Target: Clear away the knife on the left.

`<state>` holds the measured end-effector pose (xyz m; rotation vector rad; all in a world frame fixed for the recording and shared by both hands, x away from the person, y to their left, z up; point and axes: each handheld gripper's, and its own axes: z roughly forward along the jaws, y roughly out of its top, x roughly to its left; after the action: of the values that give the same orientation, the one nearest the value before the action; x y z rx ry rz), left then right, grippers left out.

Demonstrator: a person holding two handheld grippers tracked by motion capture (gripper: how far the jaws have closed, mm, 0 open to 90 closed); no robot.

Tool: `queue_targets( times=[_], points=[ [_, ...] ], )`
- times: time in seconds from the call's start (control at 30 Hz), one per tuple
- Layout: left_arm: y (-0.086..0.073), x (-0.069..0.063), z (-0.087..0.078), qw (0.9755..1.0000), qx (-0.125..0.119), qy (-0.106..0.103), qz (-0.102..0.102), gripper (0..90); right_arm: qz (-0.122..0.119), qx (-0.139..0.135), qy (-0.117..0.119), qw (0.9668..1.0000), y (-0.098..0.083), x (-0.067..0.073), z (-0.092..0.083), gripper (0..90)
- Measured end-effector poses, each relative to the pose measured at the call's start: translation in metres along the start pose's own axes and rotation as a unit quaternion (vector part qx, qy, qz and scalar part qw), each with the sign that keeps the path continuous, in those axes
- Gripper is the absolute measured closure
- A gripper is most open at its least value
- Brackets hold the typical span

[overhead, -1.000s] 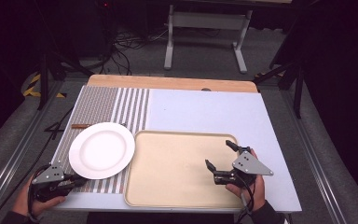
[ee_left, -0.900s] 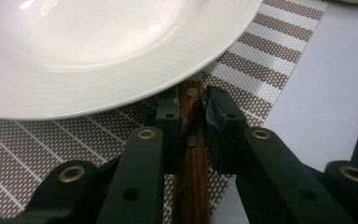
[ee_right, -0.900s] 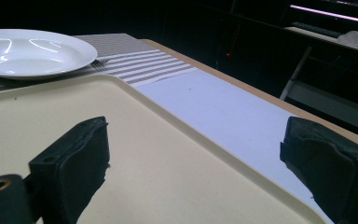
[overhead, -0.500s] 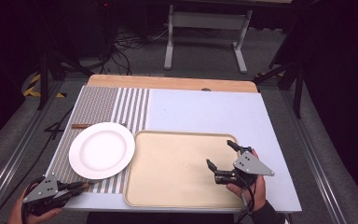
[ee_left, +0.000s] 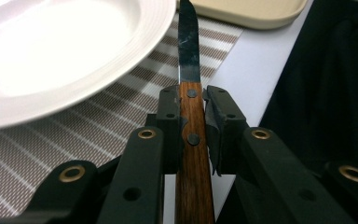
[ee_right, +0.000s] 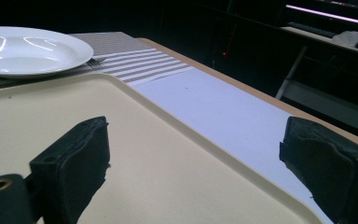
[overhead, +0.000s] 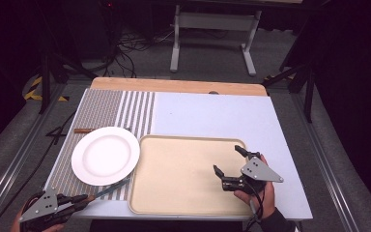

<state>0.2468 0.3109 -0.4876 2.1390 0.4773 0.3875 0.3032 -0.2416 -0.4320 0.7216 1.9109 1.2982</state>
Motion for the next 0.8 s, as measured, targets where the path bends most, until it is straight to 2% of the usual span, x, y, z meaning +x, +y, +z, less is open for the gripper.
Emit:
queue_targets(
  times=[0.13, 0.3, 0.33, 0.37, 0.5, 0.8],
  points=[
    [0.007, -0.001, 0.002, 0.9998, -0.022, 0.003, 0.005, 77.3, -0.002, 0.001, -0.011, 0.9999, 0.000, -0.001, 0.000, 9.0],
    [0.025, -0.002, 0.011, 0.9990, -0.041, 0.002, 0.015, 77.3, -0.003, 0.002, -0.015, 0.9999, 0.000, -0.002, 0.000, 9.0],
    [0.025, -0.002, 0.011, 0.9990, -0.041, 0.002, 0.015, 77.3, -0.003, 0.002, -0.015, 0.9999, 0.000, -0.002, 0.000, 9.0],
    [0.033, -0.002, 0.014, 0.9987, -0.046, 0.008, 0.021, 77.3, -0.006, 0.002, -0.017, 0.9998, 0.000, -0.001, 0.000, 9.0],
    [0.044, -0.002, 0.022, 0.9982, -0.053, 0.014, 0.026, 77.3, -0.004, -0.001, -0.021, 0.9998, 0.000, -0.002, -0.001, 9.0],
    [0.069, -0.003, 0.038, 0.9971, -0.066, 0.030, 0.022, 77.3, -0.009, -0.002, -0.024, 0.9997, 0.000, -0.002, -0.002, 9.1]
  ],
)
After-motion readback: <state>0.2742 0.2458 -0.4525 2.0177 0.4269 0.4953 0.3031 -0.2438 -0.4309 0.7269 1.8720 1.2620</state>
